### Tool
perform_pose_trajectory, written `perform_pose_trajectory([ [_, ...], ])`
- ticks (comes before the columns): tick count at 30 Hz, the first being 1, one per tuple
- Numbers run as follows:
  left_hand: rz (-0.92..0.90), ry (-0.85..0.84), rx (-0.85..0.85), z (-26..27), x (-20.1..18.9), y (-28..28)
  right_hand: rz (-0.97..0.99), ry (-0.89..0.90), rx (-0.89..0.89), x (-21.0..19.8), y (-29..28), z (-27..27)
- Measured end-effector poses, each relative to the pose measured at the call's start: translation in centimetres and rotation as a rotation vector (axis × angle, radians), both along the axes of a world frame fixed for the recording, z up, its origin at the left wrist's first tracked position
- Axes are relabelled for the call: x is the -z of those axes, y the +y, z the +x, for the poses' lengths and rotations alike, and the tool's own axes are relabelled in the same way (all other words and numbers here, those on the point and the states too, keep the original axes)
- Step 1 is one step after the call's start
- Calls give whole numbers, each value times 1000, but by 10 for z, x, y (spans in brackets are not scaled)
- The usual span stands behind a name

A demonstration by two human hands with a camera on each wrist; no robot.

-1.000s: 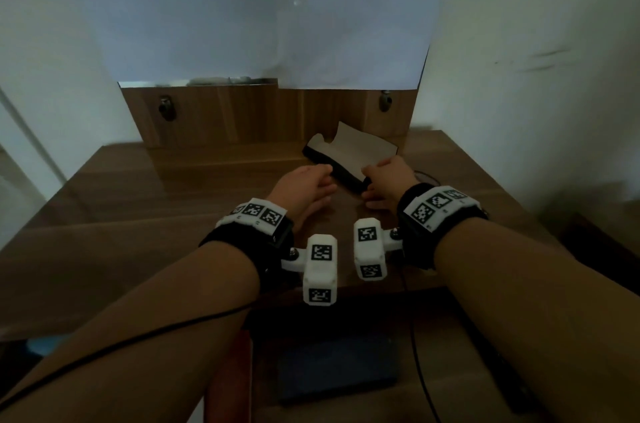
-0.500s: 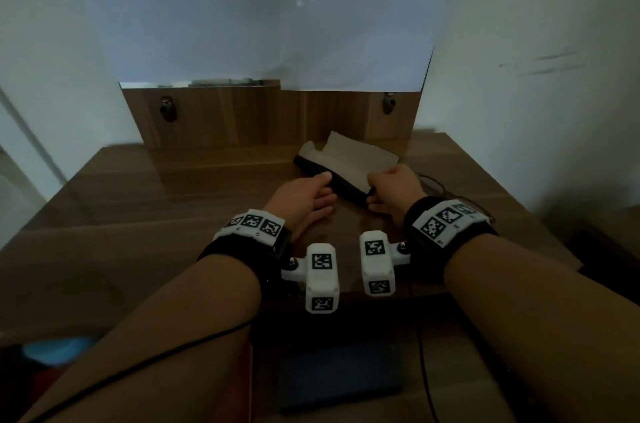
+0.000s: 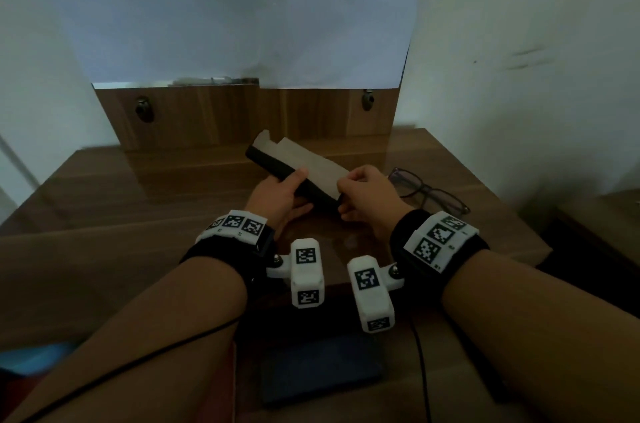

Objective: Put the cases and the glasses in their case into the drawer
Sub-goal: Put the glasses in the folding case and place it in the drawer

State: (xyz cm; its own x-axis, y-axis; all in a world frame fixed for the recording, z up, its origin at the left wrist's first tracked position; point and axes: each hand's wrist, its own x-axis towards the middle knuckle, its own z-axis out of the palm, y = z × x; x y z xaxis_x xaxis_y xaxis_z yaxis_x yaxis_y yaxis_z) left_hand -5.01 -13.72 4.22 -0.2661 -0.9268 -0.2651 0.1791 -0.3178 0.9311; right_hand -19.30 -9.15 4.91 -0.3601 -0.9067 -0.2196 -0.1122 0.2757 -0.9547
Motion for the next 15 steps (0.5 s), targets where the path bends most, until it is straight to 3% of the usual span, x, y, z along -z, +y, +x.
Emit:
perform_pose_trajectory([
  [7,21,35,-33,0,3,-4,-84,474,125,-15,3,-32],
  [11,23,30,-35,0,3,-4,58,723,264,-17,7,-64],
  [15,15,17,-33,0,4,-5,221,780,296,-3,11,-89],
])
